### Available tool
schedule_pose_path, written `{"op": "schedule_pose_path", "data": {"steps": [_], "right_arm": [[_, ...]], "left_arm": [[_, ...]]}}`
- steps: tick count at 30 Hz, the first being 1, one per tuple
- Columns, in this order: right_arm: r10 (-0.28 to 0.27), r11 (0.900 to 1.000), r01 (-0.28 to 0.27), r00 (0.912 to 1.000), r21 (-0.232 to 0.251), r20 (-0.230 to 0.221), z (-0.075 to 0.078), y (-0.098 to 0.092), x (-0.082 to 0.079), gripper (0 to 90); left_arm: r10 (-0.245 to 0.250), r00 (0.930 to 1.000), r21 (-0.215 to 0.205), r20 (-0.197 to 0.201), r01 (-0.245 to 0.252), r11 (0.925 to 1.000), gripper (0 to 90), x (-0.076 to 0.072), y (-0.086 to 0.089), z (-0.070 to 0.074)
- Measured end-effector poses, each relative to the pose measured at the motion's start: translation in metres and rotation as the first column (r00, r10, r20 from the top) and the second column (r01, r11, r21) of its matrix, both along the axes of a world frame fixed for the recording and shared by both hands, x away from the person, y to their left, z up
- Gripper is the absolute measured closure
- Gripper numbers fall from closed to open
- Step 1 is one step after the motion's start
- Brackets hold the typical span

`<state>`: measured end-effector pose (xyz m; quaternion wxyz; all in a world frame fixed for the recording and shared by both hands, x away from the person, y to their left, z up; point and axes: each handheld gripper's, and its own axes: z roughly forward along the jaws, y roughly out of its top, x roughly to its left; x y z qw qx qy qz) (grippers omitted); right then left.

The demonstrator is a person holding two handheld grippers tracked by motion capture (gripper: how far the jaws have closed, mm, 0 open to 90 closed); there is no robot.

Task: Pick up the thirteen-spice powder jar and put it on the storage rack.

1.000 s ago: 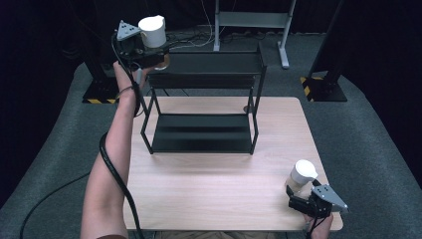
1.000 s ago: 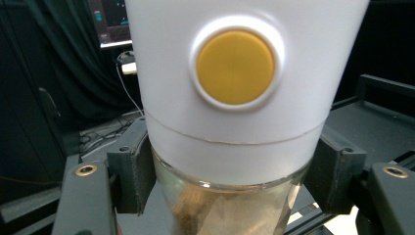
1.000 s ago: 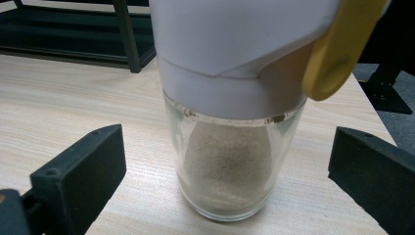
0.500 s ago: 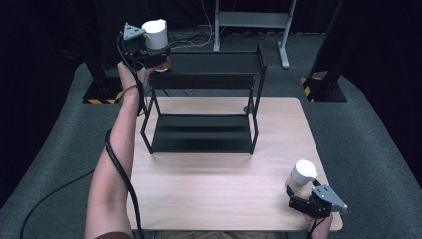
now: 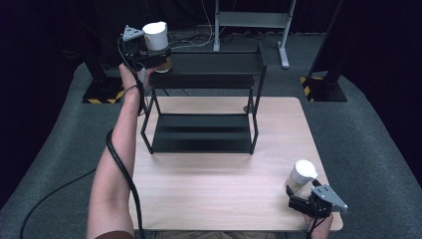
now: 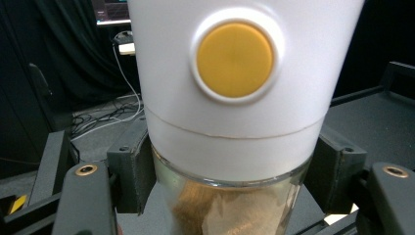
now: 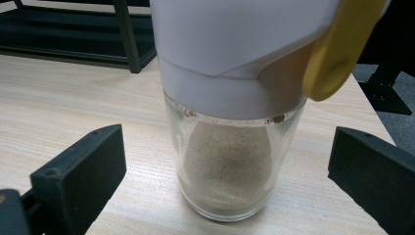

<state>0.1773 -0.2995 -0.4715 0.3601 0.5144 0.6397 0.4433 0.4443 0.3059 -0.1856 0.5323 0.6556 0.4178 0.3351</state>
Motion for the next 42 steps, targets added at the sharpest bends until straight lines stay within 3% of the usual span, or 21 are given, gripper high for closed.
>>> {"op": "schedule_pose_path", "data": {"steps": [17, 19, 28, 33, 36, 39, 42], "right_arm": [[0.002, 1.000, -0.002, 1.0000, 0.000, 0.001, 0.000, 0.000, 0.000, 0.0], [0.003, 1.000, -0.003, 1.0000, 0.000, 0.002, 0.000, 0.000, 0.000, 0.0], [0.004, 1.000, -0.004, 1.0000, 0.003, -0.003, 0.000, -0.001, 0.000, 0.0], [0.003, 1.000, -0.003, 1.0000, 0.003, -0.003, 0.000, 0.000, 0.000, 0.0], [0.001, 1.000, -0.001, 1.0000, 0.002, -0.003, 0.000, 0.000, 0.000, 0.0], [0.001, 1.000, -0.001, 1.0000, 0.002, -0.004, 0.000, 0.000, 0.000, 0.0], [0.001, 1.000, -0.001, 1.0000, 0.002, -0.002, 0.000, 0.000, 0.000, 0.0]], "left_arm": [[-0.006, 0.9997, 0.026, -0.022, 0.007, 0.9996, 28.9, 0.002, 0.001, 0.008], [-0.017, 0.9995, 0.020, -0.028, 0.017, 0.9996, 25.6, 0.002, 0.004, 0.010], [-0.069, 0.9925, 0.066, -0.101, 0.076, 0.9949, 5.2, -0.010, 0.017, 0.022], [-0.073, 0.9935, 0.123, -0.087, 0.083, 0.9889, 0.1, -0.031, 0.017, 0.022], [-0.090, 0.9926, 0.161, -0.082, 0.102, 0.9816, 0.0, -0.045, 0.017, 0.018], [-0.101, 0.9915, 0.203, -0.082, 0.116, 0.9723, 0.0, -0.060, 0.017, 0.010], [-0.112, 0.9892, 0.258, -0.095, 0.133, 0.9571, 0.0, -0.074, 0.015, -0.004]]}}
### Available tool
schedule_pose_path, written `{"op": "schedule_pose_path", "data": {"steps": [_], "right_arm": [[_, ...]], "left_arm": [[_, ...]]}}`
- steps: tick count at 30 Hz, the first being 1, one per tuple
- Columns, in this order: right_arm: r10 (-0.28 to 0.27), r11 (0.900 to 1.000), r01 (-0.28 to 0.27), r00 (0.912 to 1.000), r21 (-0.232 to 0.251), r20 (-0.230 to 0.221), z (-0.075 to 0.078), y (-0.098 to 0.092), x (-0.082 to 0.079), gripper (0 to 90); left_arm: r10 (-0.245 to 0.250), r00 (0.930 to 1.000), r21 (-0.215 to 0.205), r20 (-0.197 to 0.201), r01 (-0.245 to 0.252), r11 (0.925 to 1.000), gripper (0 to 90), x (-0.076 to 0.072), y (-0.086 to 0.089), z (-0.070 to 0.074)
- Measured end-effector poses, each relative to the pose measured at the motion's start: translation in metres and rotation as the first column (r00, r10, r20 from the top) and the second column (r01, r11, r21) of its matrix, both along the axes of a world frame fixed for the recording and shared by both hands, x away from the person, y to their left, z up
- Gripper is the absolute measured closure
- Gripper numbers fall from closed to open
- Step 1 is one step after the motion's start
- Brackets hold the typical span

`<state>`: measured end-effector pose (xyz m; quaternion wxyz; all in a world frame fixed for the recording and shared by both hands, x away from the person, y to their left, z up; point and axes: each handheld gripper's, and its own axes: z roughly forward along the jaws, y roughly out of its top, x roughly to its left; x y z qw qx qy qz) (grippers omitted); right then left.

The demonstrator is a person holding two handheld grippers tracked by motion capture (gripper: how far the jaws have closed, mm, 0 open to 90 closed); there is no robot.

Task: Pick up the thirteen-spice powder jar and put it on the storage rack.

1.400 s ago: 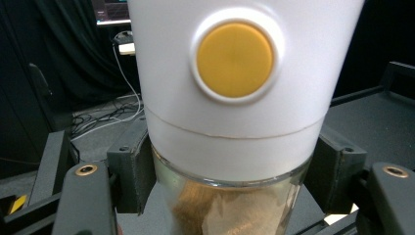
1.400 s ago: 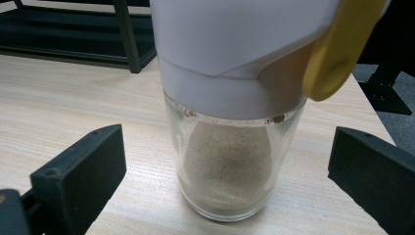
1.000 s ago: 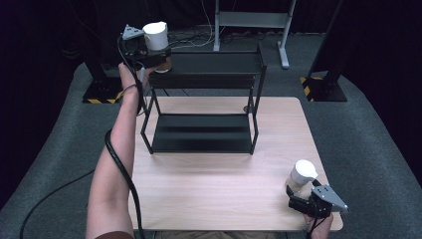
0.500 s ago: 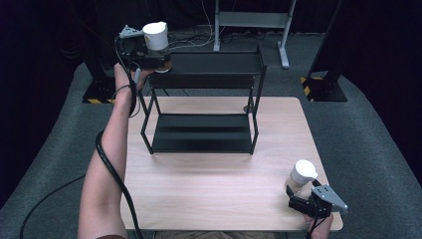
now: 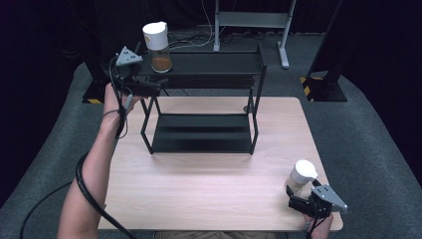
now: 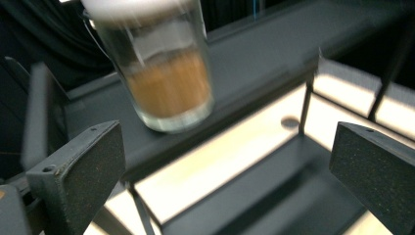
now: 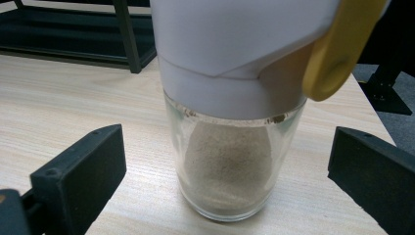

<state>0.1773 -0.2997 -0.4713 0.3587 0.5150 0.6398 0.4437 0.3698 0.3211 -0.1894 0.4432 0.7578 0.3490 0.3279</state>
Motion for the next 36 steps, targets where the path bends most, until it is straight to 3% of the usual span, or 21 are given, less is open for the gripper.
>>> {"op": "schedule_pose_path", "data": {"steps": [5, 9, 12, 15, 17, 21, 25, 28, 31, 32, 36], "right_arm": [[0.000, 1.000, 0.000, 1.0000, 0.000, 0.001, 0.000, 0.000, 0.000, 0.0], [-0.003, 1.000, 0.003, 1.0000, 0.002, 0.003, -0.001, 0.000, -0.001, 0.0], [-0.002, 1.000, 0.002, 1.0000, 0.002, 0.004, -0.001, 0.000, -0.001, 0.0], [0.001, 1.000, -0.001, 1.0000, 0.001, 0.003, 0.000, 0.000, 0.000, 0.0], [0.001, 1.000, -0.001, 1.0000, 0.003, 0.004, -0.001, -0.001, 0.000, 0.0], [0.002, 1.000, -0.002, 1.0000, -0.001, 0.002, 0.000, 0.000, 0.000, 0.0], [0.000, 1.000, 0.000, 1.0000, -0.001, 0.001, 0.000, 0.000, 0.000, 0.0], [-0.001, 1.000, 0.001, 1.0000, -0.001, 0.001, 0.000, 0.000, 0.000, 0.0], [-0.001, 1.000, 0.001, 1.0000, -0.002, 0.000, 0.000, 0.001, 0.000, 0.0], [0.000, 1.000, 0.000, 1.0000, -0.002, 0.000, 0.000, 0.000, 0.000, 0.0], [0.000, 1.000, 0.000, 1.0000, -0.002, 0.000, 0.000, 0.000, 0.000, 0.0]], "left_arm": [[-0.025, 0.9990, 0.061, -0.037, 0.028, 0.9977, 0.0, -0.026, 0.000, -0.038], [-0.024, 0.9956, 0.082, -0.091, 0.031, 0.9962, 0.0, -0.044, -0.001, -0.086], [-0.016, 0.9878, 0.078, -0.155, 0.029, 0.9965, 0.0, -0.052, 0.000, -0.124], [-0.025, 0.9736, 0.044, -0.227, 0.036, 0.9984, 0.0, -0.057, 0.006, -0.160], [-0.042, 0.9568, 0.002, -0.288, 0.044, 0.9990, 0.0, -0.058, 0.013, -0.182], [-0.020, 0.9368, -0.015, -0.349, 0.016, 0.9998, 0.0, -0.069, 0.015, -0.216], [0.007, 0.9174, -0.021, -0.398, -0.016, 0.9997, 0.1, -0.074, 0.014, -0.233], [0.015, 0.9093, -0.041, -0.416, -0.035, 0.9986, 0.4, -0.076, 0.014, -0.241], [0.020, 0.9072, -0.032, -0.420, -0.037, 0.9988, 0.4, -0.078, 0.010, -0.246], [0.027, 0.9126, -0.026, -0.408, -0.041, 0.9988, 0.1, -0.081, 0.008, -0.248], [0.033, 0.9144, -0.018, -0.404, -0.044, 0.9989, 1.0, -0.084, 0.003, -0.248]]}}
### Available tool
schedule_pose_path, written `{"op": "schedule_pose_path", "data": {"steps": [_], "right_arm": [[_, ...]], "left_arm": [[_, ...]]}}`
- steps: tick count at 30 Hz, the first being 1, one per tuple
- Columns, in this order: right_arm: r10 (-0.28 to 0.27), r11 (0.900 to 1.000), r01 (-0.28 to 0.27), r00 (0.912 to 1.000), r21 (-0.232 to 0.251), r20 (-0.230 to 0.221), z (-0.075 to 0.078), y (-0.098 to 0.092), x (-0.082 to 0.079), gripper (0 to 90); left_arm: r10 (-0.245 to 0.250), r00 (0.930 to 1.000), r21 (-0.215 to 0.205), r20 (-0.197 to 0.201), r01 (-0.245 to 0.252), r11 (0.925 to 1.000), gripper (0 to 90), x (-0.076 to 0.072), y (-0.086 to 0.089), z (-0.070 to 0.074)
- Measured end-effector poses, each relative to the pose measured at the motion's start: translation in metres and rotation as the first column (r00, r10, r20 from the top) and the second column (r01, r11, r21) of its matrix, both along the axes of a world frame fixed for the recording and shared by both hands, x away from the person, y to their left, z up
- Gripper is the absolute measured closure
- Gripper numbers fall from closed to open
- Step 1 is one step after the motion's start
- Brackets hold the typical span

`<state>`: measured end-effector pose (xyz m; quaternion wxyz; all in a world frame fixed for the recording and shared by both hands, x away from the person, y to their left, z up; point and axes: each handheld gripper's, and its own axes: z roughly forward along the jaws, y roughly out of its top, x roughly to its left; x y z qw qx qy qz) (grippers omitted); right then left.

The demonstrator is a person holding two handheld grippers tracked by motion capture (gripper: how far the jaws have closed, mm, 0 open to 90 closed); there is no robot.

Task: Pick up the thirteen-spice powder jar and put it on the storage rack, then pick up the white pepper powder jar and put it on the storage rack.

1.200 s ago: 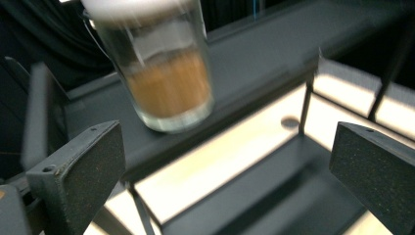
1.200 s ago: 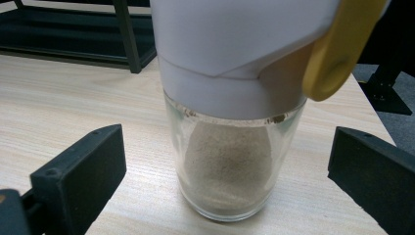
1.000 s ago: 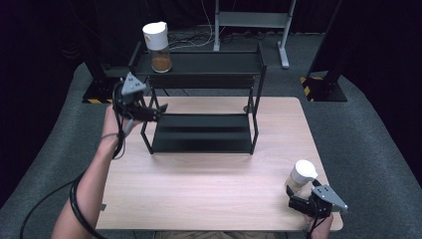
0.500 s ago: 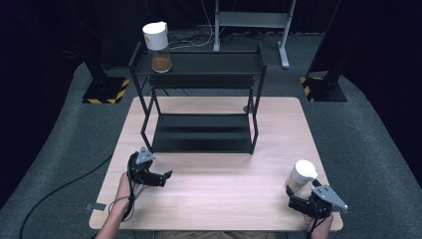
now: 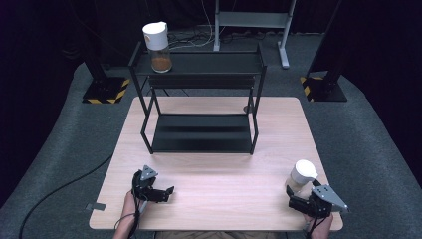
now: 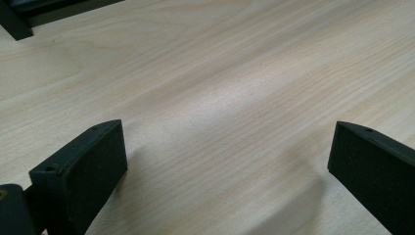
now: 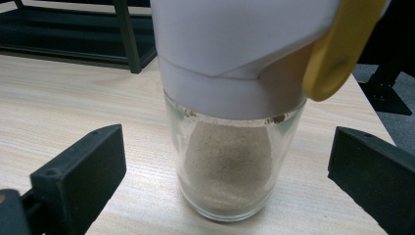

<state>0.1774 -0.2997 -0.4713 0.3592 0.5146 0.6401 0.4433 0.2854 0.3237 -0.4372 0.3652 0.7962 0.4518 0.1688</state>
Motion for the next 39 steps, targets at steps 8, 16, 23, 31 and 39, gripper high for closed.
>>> {"op": "schedule_pose_path", "data": {"steps": [8, 16, 23, 31, 39], "right_arm": [[0.005, 1.000, -0.005, 1.0000, 0.000, 0.004, -0.0006, -0.0007, -0.0005, 0.0], [0.005, 1.000, -0.005, 1.0000, -0.001, 0.004, -0.0005, -0.0005, -0.0005, 0.0], [0.004, 1.000, -0.004, 1.0000, -0.001, 0.007, -0.0010, -0.0002, -0.0009, 0.0], [0.001, 1.000, -0.001, 1.0000, -0.001, 0.008, -0.0011, 0.0002, -0.0012, 0.0], [-0.001, 1.000, 0.001, 1.0000, -0.004, 0.008, -0.0011, 0.0009, -0.0014, 0.0]], "left_arm": [[-0.018, 0.9998, 0.058, 0.011, 0.017, 0.9982, 0.0, -0.0017, -0.0124, 0.0016], [-0.022, 0.9997, 0.057, 0.011, 0.021, 0.9981, 0.0, -0.0009, -0.0123, 0.0015], [-0.021, 0.9997, 0.057, 0.011, 0.020, 0.9981, 0.0, -0.0003, -0.0129, 0.0015], [-0.020, 0.9997, 0.057, 0.012, 0.019, 0.9982, 0.0, -0.0005, -0.0131, 0.0013], [-0.021, 0.9997, 0.057, 0.013, 0.020, 0.9982, 0.1, -0.0008, -0.0132, 0.0012]]}}
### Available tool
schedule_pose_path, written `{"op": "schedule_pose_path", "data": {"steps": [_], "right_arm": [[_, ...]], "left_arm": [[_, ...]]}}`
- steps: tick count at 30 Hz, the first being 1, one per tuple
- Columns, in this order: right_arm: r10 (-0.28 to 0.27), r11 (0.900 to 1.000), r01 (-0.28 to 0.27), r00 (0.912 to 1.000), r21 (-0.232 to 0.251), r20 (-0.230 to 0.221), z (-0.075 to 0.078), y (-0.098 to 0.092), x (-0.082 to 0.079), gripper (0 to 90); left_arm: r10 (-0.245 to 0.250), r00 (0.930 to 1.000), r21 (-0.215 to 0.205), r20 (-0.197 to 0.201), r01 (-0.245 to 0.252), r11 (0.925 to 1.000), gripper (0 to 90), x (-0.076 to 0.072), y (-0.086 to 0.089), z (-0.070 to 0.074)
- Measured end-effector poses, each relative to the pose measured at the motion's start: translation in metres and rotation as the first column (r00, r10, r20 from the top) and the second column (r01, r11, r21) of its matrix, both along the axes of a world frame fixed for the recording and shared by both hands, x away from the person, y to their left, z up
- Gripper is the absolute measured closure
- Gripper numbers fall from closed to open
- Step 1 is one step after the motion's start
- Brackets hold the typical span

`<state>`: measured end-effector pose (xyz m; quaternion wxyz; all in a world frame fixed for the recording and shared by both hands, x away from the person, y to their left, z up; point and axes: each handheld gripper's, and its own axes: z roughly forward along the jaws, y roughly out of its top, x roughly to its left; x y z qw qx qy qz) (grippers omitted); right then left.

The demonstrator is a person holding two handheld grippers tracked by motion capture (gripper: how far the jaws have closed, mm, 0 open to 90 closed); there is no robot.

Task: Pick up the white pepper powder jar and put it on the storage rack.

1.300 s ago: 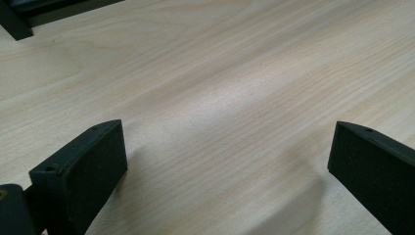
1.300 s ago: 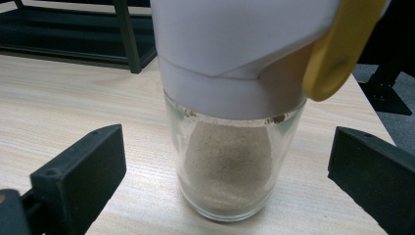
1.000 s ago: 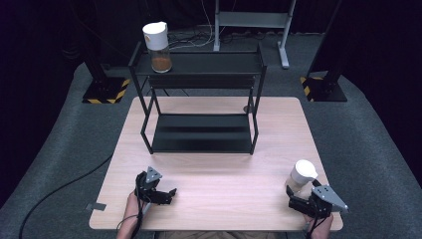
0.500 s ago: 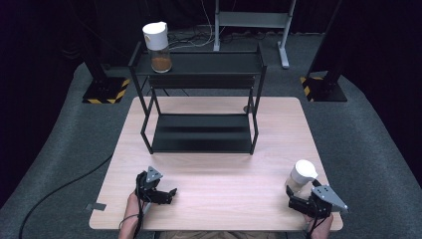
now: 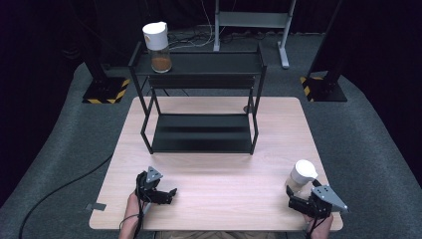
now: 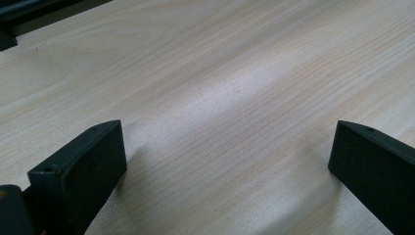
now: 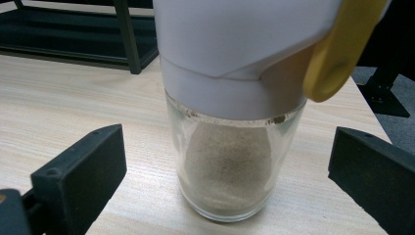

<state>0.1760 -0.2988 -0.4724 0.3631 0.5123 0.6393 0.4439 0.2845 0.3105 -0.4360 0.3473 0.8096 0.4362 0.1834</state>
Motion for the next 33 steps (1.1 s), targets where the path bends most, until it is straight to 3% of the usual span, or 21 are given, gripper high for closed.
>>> {"op": "schedule_pose_path", "data": {"steps": [7, 15, 28, 33], "right_arm": [[0.010, 1.000, -0.010, 0.9998, 0.011, -0.014, 0.002, -0.002, 0.003, 0.0], [0.018, 1.000, -0.018, 0.9991, -0.020, -0.038, 0.006, 0.005, 0.013, 0.0], [0.009, 1.000, -0.009, 0.9998, -0.015, -0.020, 0.003, 0.008, 0.031, 0.0], [-0.004, 1.000, 0.004, 1.0000, -0.014, -0.007, 0.002, 0.010, 0.029, 0.0]], "left_arm": [[0.000, 1.0000, 0.000, 0.000, 0.000, 1.0000, 0.1, 0.000, 0.000, 0.000], [-0.001, 1.0000, 0.000, 0.000, 0.001, 1.0000, 0.1, 0.000, 0.000, 0.000], [-0.002, 1.0000, 0.001, 0.001, 0.002, 1.0000, 0.1, 0.000, -0.001, 0.000], [-0.006, 1.0000, 0.002, 0.000, 0.006, 1.0000, 0.1, 0.000, 0.000, 0.000]]}}
